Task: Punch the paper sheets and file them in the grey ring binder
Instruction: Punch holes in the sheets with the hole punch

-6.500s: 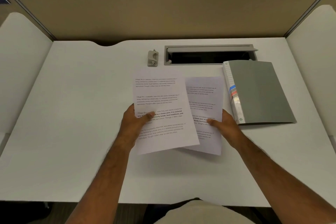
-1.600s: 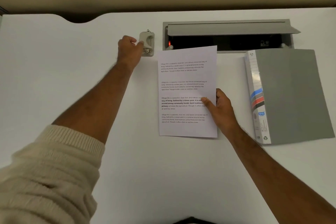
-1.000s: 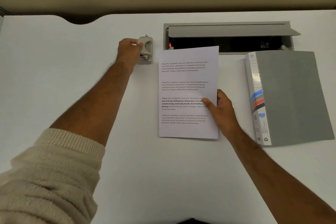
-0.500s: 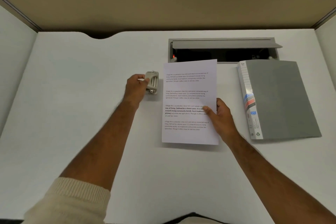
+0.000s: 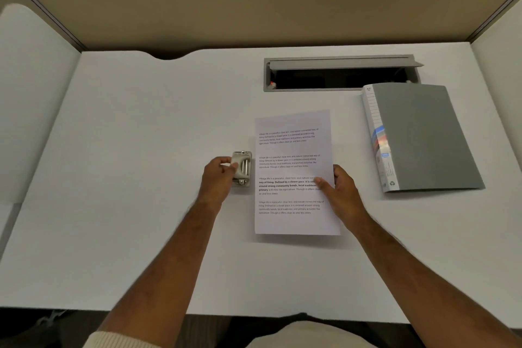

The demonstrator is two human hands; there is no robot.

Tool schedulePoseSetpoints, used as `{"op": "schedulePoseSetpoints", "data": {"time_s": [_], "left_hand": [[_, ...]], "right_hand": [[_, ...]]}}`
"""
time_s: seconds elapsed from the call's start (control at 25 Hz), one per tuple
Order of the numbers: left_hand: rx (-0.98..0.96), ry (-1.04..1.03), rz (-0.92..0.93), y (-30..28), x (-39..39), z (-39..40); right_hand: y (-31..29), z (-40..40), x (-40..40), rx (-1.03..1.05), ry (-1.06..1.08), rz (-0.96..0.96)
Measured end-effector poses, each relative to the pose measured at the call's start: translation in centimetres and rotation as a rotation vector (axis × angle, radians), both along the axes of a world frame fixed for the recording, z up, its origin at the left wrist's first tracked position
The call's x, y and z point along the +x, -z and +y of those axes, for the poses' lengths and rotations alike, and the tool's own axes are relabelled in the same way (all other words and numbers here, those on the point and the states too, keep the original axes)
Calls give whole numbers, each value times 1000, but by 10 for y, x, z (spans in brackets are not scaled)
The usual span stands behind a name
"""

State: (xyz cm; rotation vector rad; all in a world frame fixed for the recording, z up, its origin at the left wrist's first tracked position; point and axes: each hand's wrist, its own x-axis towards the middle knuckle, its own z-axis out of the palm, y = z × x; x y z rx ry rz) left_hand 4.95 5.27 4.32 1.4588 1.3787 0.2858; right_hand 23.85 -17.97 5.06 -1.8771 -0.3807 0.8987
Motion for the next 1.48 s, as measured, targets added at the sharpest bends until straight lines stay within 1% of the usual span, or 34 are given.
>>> {"op": "schedulePoseSetpoints", "data": {"time_s": [0.2, 0.4, 1.2, 1.48], "left_hand": [[2, 26, 37, 3, -16, -32], [-7, 33, 50, 9, -24, -46], [-18, 58, 55, 20, -23, -47], [-15, 67, 59, 21, -18, -44]], "right_hand": [[9, -13, -13, -24, -10, 2], [14, -21, -21, -41, -9, -20], [24, -10, -26, -85, -30, -48], [27, -8, -28, -91, -69, -57]]}}
